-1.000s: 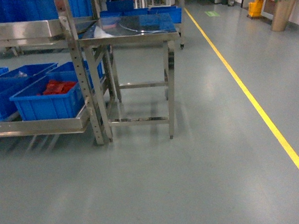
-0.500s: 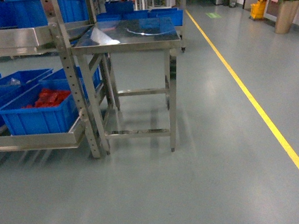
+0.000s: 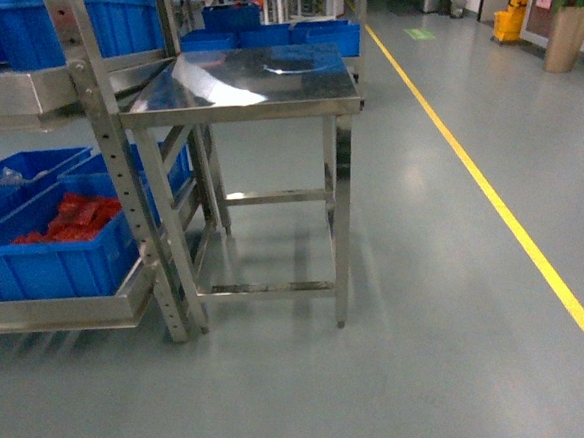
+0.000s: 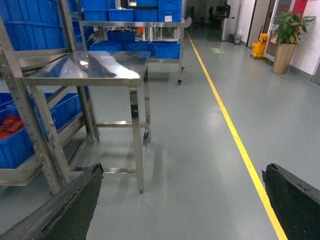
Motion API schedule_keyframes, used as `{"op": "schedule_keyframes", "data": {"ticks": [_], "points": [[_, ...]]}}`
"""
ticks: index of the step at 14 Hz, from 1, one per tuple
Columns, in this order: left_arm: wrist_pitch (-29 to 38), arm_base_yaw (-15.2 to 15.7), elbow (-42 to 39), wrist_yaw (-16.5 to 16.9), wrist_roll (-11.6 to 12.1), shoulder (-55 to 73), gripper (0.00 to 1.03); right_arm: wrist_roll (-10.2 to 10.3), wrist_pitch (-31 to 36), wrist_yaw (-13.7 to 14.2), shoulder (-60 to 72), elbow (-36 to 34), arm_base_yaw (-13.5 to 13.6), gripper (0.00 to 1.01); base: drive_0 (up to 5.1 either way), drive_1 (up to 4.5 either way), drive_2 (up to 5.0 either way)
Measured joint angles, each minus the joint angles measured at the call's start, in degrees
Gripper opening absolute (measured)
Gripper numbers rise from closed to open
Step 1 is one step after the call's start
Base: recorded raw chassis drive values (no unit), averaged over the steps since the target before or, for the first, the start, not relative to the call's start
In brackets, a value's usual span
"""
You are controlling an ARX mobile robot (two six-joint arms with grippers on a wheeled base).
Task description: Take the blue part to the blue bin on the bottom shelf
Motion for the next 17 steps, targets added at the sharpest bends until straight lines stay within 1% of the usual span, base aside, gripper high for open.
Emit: {"op": "schedule_keyframes", "data": {"ticks": [17], "points": [[-0.13, -0.04, 0.0, 0.07, 0.0, 0.13, 0.43, 0.0, 0.17, -0.04, 0.0, 0.0, 0.0, 0.98, 0.0, 4.1, -4.2]]}}
